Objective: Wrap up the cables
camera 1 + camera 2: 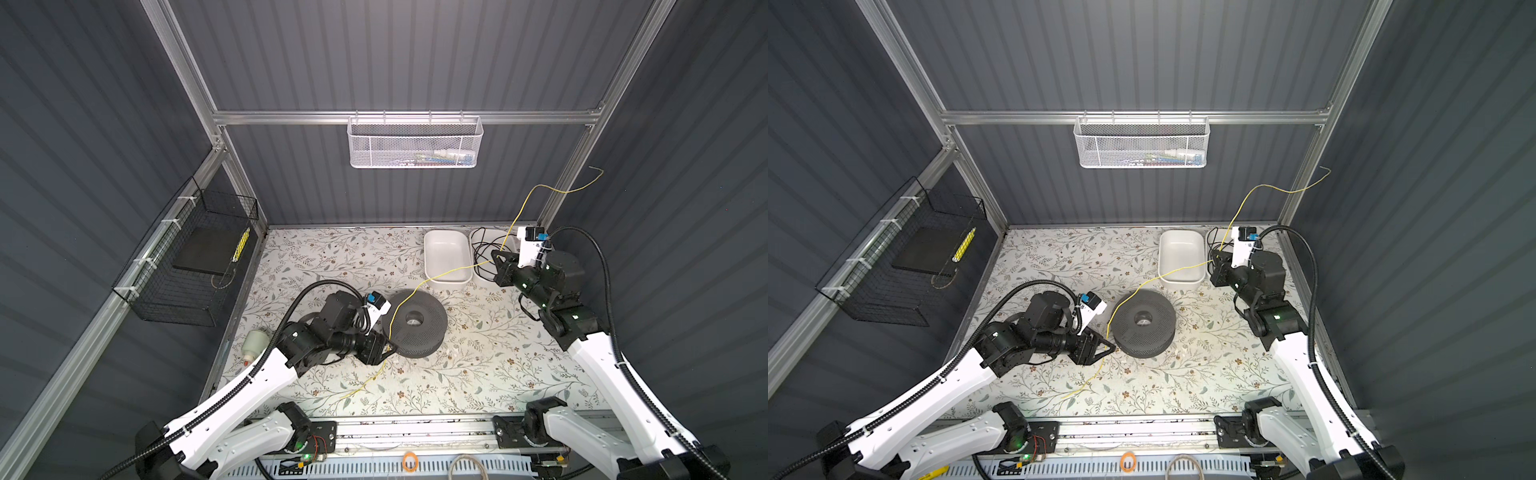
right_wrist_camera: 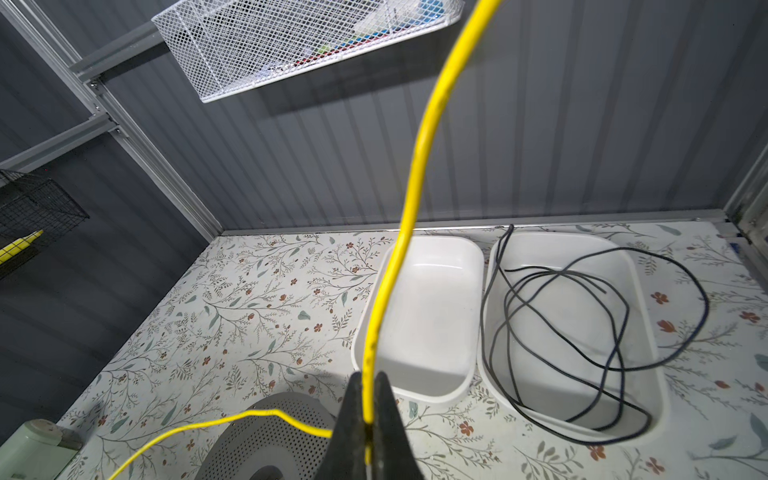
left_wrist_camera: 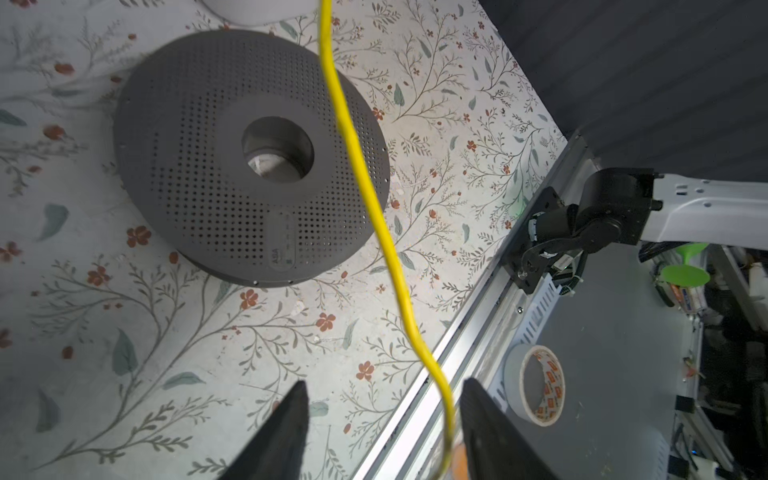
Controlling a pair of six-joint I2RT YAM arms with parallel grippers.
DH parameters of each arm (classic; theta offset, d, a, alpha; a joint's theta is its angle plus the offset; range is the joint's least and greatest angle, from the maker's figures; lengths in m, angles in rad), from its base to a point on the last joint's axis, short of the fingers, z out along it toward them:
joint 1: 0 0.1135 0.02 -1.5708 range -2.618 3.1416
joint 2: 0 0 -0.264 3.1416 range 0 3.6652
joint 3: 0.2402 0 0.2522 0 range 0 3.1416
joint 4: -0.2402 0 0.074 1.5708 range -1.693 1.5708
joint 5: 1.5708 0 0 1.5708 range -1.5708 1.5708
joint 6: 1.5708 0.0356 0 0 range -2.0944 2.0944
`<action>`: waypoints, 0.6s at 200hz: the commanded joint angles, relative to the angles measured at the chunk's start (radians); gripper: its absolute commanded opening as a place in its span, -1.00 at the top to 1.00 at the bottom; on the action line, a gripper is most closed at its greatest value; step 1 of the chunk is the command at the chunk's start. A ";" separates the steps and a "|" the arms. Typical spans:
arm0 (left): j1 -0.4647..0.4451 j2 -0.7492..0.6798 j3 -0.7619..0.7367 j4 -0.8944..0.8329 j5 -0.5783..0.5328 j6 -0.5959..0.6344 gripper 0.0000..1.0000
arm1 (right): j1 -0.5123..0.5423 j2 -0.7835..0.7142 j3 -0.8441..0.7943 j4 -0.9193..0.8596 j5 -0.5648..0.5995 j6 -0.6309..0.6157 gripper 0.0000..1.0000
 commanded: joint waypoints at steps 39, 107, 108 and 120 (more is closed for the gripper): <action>0.001 -0.051 -0.042 0.101 -0.008 -0.030 0.99 | -0.044 -0.004 0.041 -0.031 -0.008 0.040 1.00; -0.001 0.162 0.142 0.312 0.098 -0.049 1.00 | -0.066 -0.079 0.001 -0.112 -0.037 0.139 -0.04; -0.001 0.166 0.146 0.315 0.100 -0.049 1.00 | -0.066 -0.081 0.001 -0.114 -0.039 0.139 -0.04; -0.001 0.227 0.201 0.332 0.119 -0.038 1.00 | -0.066 -0.112 -0.011 -0.143 -0.058 0.151 -0.12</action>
